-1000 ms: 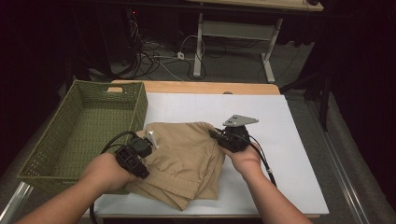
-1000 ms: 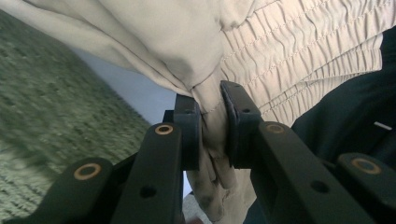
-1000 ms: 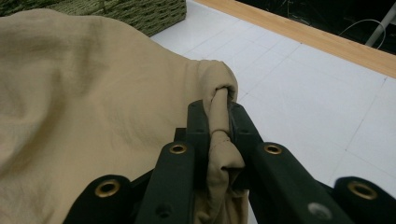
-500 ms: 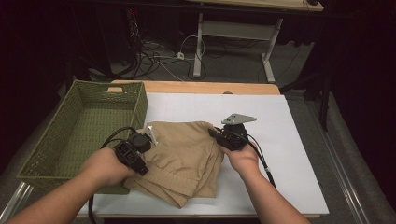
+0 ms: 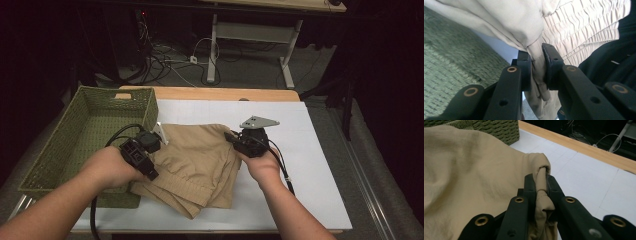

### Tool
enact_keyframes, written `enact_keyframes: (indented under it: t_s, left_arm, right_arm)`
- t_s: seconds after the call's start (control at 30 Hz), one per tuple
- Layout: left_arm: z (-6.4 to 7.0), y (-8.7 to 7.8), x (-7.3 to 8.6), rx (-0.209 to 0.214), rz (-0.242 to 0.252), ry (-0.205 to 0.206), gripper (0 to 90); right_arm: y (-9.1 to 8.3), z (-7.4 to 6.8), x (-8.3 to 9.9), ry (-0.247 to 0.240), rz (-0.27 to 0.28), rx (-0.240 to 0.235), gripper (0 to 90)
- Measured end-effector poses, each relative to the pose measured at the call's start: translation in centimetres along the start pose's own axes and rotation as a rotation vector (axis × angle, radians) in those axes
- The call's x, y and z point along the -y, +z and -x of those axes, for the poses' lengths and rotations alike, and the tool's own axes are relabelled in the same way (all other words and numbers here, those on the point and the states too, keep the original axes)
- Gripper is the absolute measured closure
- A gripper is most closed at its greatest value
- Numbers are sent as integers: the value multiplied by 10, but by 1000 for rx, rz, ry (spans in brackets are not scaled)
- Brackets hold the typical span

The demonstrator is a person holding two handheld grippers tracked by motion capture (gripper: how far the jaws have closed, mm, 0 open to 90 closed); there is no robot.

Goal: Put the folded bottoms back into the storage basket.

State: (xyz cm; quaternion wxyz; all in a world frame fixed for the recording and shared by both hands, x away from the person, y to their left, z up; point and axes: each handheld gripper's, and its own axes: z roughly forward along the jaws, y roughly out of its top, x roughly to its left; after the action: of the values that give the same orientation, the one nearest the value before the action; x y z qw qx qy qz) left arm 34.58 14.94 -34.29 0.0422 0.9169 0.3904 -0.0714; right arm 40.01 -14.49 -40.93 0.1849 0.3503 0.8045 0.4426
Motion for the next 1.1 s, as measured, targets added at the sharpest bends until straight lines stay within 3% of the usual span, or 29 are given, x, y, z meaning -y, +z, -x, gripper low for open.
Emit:
enact_keyframes:
  t_s: [0.23,0.4,0.77,0.97,1.1]
  left_arm:
    - [1,-13,-8,-17,-13,25,762]
    - [-5,-21,-10,-18,-20,31,761]
    - [-6,-51,-5,-38,10,61,762]
    - [-20,-67,3,-37,24,43,762]
    - [-34,-74,13,-48,37,28,762]
  right_arm:
    - [-7,1,-3,7,5,10,832]
    - [-13,2,-8,22,20,15,831]
    - [-28,-3,-31,13,58,27,825]
    - [-30,-8,-49,-4,77,36,830]
    - [-22,-16,-62,-2,89,31,832]
